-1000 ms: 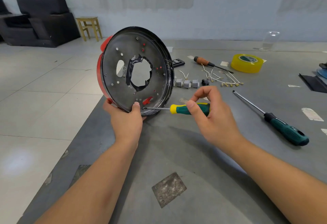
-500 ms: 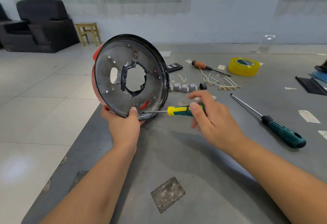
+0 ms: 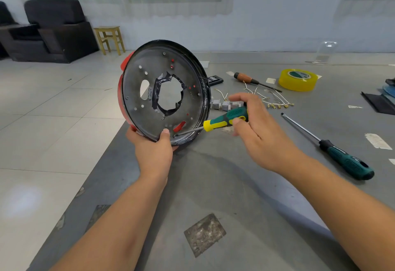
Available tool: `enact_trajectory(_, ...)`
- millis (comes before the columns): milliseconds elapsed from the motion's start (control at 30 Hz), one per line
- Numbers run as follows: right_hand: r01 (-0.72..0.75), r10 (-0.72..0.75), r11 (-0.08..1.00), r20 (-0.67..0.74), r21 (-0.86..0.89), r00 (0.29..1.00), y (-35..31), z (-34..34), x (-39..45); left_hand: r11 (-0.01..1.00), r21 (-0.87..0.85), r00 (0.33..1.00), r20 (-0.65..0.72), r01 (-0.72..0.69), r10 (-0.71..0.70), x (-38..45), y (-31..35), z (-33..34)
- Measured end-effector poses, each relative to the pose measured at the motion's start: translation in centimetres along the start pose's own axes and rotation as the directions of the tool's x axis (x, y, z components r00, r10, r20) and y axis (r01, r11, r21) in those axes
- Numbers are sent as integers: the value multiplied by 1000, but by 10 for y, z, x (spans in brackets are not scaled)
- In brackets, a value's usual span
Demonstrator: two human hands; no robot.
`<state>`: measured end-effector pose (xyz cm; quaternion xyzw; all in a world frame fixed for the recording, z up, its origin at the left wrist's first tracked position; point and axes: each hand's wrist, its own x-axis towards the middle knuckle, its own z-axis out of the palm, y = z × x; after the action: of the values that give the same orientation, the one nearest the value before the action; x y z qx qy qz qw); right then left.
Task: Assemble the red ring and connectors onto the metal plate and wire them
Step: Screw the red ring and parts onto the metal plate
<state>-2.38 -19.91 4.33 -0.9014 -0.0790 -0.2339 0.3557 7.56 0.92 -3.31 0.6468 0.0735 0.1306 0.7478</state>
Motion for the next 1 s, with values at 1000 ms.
enact_trajectory(1000, -94, 71, 965, -100, -247, 992, -16, -3, -9, 995, -76, 998, 13, 61, -61, 2, 0, -2)
